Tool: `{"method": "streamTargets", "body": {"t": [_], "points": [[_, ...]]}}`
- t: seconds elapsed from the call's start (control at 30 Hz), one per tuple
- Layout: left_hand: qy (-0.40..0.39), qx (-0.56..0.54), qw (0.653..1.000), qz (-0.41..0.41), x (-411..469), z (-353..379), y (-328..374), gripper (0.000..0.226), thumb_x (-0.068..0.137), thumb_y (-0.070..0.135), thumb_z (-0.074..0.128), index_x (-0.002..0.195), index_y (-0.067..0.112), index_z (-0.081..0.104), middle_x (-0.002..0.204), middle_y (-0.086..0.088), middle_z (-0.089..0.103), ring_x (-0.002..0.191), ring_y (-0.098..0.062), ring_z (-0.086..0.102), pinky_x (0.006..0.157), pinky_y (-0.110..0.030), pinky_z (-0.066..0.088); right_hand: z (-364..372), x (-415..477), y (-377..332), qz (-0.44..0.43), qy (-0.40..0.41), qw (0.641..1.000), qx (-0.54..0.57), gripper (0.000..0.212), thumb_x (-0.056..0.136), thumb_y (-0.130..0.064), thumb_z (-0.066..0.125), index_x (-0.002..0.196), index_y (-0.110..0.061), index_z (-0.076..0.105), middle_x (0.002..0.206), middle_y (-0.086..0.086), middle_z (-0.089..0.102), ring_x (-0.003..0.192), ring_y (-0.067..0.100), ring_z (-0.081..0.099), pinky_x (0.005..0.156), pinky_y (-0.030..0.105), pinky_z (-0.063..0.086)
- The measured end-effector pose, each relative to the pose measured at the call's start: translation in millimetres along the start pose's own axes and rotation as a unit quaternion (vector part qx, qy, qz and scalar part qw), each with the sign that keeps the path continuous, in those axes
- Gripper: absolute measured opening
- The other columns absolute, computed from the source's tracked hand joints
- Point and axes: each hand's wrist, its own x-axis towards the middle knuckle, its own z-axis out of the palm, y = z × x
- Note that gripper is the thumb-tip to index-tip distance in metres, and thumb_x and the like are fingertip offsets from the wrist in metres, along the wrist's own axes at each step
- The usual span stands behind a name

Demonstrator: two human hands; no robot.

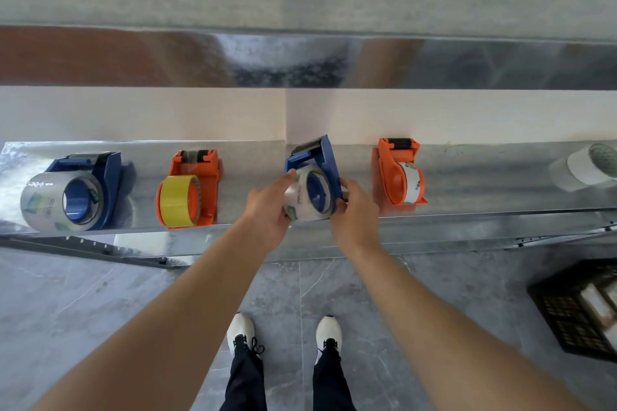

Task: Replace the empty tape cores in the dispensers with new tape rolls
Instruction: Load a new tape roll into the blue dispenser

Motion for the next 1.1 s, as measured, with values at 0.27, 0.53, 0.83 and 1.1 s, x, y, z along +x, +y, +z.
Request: {"method": "streamTargets", "body": {"t": [0.27, 0.53, 0.83, 1.1], "points": [[-0.03, 0.076, 0.996, 0.028, -10, 1, 6, 0.029, 0.102, 0.03, 0.07, 0.115, 0.004, 0.073, 0.1, -0.013, 0.083, 0.09, -0.027, 0.08, 0.085, -0.044, 0.065, 13, 7, 14, 0.008, -0.077, 0.996, -0.042, 0.026, 0.108, -0.016, 0.051, 0.125, -0.015, 0.069, 0.114, 0.0, 0.073, 0.095, 0.012, 0.066, 0.067, 0.008, 0.043], [0.001, 0.159, 0.982, 0.099, -10, 5, -7, 0.018, 0.103, 0.031, 0.07, 0.095, 0.014, 0.07, 0.087, -0.003, 0.079, 0.065, -0.009, 0.073, 0.047, -0.015, 0.05, -4, 46, -7, -0.07, 0.014, 0.996, -0.05, 0.013, 0.1, -0.031, 0.066, 0.105, -0.021, 0.074, 0.098, -0.006, 0.068, 0.087, 0.004, 0.062, 0.073, 0.011, 0.042], [-0.024, 0.131, 0.986, 0.105, -8, 2, -8, 0.032, 0.103, 0.03, 0.07, 0.121, 0.003, 0.067, 0.101, -0.012, 0.083, 0.093, -0.026, 0.08, 0.08, -0.04, 0.067, -9, 80, -29, -0.108, -0.089, 0.987, -0.078, 0.017, 0.093, -0.018, 0.077, 0.11, -0.019, 0.075, 0.097, -0.005, 0.077, 0.084, 0.005, 0.067, 0.074, 0.021, 0.049], [-0.062, 0.119, 0.985, 0.109, -14, -6, -9, 0.027, 0.105, 0.022, 0.066, 0.119, -0.001, 0.069, 0.099, -0.011, 0.083, 0.091, -0.023, 0.08, 0.071, -0.031, 0.064, -24, 93, -43, -0.168, -0.208, 0.947, -0.176, 0.022, 0.092, -0.017, 0.078, 0.114, -0.02, 0.076, 0.1, -0.005, 0.073, 0.079, 0.001, 0.063, 0.074, 0.019, 0.049]]}}
